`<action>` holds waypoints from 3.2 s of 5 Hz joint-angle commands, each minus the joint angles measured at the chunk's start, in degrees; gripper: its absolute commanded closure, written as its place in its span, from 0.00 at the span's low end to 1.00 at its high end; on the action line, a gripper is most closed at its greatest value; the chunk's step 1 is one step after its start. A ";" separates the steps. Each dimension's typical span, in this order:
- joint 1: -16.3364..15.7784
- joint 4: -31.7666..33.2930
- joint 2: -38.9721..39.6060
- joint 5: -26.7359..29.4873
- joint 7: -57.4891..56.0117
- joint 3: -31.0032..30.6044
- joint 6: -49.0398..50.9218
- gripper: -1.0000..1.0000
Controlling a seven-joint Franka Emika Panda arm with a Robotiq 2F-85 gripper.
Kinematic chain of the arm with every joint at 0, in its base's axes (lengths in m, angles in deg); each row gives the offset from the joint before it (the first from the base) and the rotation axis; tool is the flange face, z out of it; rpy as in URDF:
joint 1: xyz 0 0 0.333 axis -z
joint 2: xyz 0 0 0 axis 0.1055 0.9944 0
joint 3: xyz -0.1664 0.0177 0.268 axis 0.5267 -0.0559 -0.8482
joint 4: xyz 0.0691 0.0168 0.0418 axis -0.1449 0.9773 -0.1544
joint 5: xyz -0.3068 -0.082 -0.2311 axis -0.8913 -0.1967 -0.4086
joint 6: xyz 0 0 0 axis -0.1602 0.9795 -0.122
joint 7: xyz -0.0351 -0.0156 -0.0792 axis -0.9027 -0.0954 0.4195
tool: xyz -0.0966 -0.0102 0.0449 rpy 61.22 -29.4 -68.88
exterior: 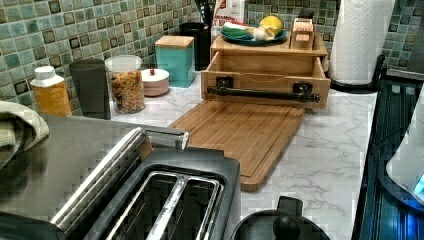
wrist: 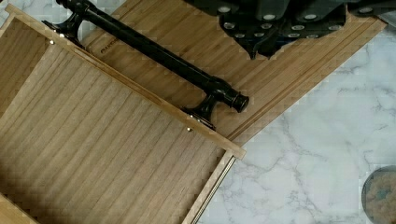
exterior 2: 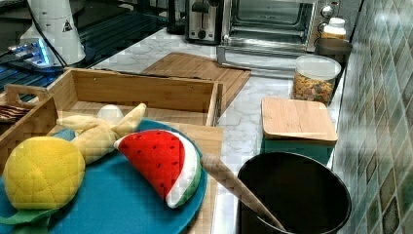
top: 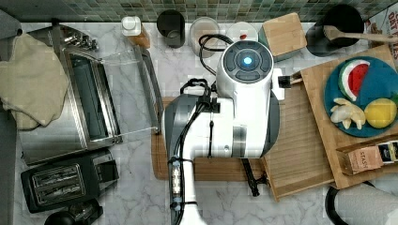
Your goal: Close the drawer.
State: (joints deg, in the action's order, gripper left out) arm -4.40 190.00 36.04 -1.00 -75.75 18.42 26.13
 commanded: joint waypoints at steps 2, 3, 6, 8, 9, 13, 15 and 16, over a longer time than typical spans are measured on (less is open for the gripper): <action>0.99 4.80 -1.69 3.28 -5.80 0.33 -4.20 1.00; 1.02 12.13 -5.26 3.91 -16.44 -0.07 -10.84 1.00; 2.03 20.98 -6.28 6.55 -46.22 -1.01 -17.05 1.00; 0.30 29.69 -9.99 4.54 -50.95 -0.53 -23.38 1.00; 0.01 33.18 -11.06 3.04 -53.32 -0.63 -26.79 1.00; 0.89 43.05 -11.75 -1.43 -54.29 0.30 -36.93 1.00; 1.96 45.13 -11.36 -1.16 -56.08 1.23 -39.11 1.00; 2.51 43.40 -9.51 -0.92 -60.51 2.62 -39.19 1.00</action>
State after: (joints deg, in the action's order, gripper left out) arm -2.90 236.11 25.03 -2.20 -130.16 19.30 -12.72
